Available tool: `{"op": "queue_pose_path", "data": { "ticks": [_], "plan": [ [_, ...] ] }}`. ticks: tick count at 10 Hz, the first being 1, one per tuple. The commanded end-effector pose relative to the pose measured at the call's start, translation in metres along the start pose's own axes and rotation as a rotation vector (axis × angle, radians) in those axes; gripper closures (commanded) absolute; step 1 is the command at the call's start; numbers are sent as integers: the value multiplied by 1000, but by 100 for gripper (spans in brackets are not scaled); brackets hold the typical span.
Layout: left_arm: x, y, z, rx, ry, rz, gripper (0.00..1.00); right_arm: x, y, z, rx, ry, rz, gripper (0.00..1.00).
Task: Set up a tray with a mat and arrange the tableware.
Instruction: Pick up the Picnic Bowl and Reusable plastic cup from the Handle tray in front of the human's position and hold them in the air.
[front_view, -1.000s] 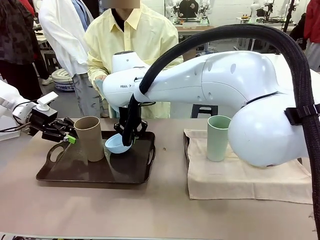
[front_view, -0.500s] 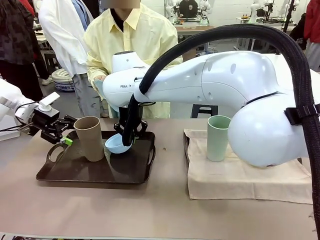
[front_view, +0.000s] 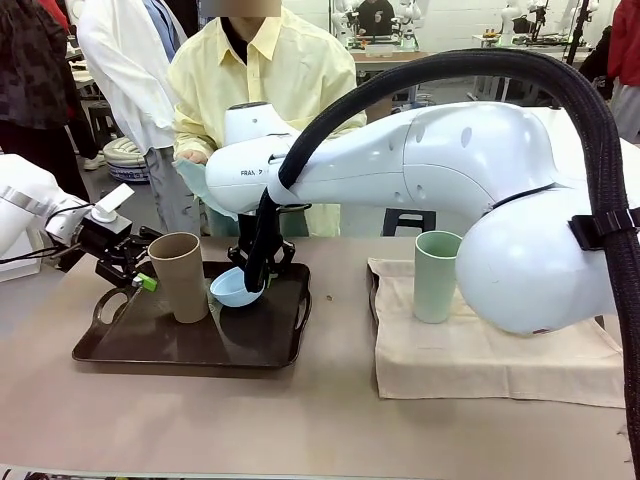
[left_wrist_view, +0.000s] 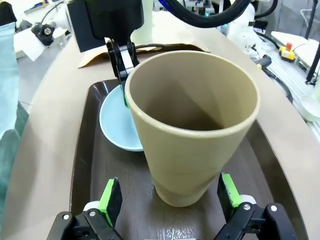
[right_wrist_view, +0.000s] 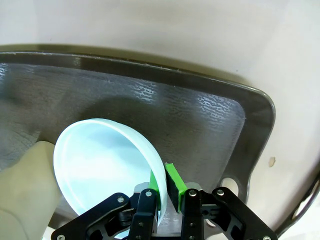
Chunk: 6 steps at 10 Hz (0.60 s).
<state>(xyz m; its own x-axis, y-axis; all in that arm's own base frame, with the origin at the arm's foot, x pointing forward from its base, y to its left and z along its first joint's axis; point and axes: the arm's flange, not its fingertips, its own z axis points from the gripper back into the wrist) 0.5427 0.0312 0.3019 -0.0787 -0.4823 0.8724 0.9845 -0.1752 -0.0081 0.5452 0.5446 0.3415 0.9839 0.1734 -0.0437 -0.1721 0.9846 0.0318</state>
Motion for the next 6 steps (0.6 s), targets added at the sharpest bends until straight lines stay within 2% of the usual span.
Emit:
{"op": "queue_pose_path", "data": {
  "ticks": [1, 6],
  "plan": [
    [8, -2, -12, 23, -5, -34, 0, 6, -1, -21, -43, 21, 1, 100],
    [20, 0, -30, -2, -15, -43, 0, 4, -9, -18, -17, 8, -3, 100]
  ]
}}
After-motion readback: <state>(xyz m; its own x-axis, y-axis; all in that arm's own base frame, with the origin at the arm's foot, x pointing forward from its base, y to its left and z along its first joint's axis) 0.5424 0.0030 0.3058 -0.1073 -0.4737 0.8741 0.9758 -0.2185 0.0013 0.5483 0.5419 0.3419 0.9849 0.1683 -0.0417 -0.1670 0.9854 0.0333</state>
